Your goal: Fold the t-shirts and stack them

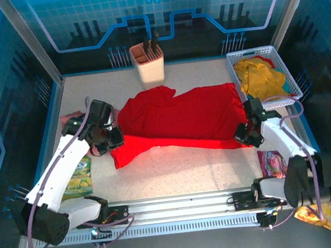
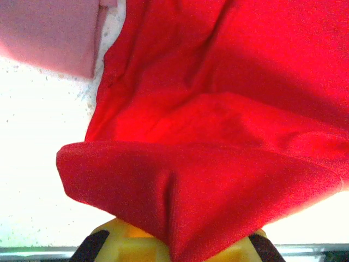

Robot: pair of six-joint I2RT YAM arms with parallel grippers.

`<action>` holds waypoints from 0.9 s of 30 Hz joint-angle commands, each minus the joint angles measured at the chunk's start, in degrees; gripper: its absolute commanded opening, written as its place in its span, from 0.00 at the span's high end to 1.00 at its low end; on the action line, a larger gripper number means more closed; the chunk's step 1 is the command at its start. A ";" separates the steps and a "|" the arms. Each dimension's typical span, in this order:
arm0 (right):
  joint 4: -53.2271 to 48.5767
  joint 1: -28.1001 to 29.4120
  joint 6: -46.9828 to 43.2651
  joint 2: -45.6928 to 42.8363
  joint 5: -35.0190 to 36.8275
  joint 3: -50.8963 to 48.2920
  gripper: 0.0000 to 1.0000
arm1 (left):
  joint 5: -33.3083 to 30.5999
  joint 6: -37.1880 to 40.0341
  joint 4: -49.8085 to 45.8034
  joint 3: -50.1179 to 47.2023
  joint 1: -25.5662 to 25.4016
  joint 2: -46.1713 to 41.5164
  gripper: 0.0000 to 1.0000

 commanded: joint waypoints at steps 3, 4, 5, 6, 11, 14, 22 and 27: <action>3.39 1.22 -3.64 9.00 -2.46 7.85 0.80 | 2.40 4.91 6.24 -3.55 3.15 2.97 1.00; 3.76 1.46 -4.60 10.71 -2.97 9.27 0.70 | 2.56 4.94 7.06 -4.12 3.34 3.57 1.00; 3.58 1.57 -5.21 11.86 -2.63 10.50 0.61 | 2.71 4.84 7.63 -4.56 3.47 4.01 1.00; 3.49 1.60 -5.89 12.85 -1.94 11.70 0.50 | 3.14 4.70 8.43 -5.07 3.60 4.51 1.00; 4.65 1.20 -7.64 10.71 -0.97 10.58 0.25 | 4.60 4.39 9.62 -6.52 3.64 5.11 1.00; 5.41 0.84 -6.99 5.98 0.66 6.48 0.32 | 4.27 4.38 9.40 -6.96 3.65 4.43 1.00; 9.30 -3.12 -6.15 3.89 -1.36 -2.81 0.52 | 4.68 4.59 9.48 -7.33 3.64 3.97 1.00; 10.21 -4.37 -6.67 6.03 -1.17 -2.76 0.52 | 4.87 4.32 9.79 -8.02 3.65 3.52 1.00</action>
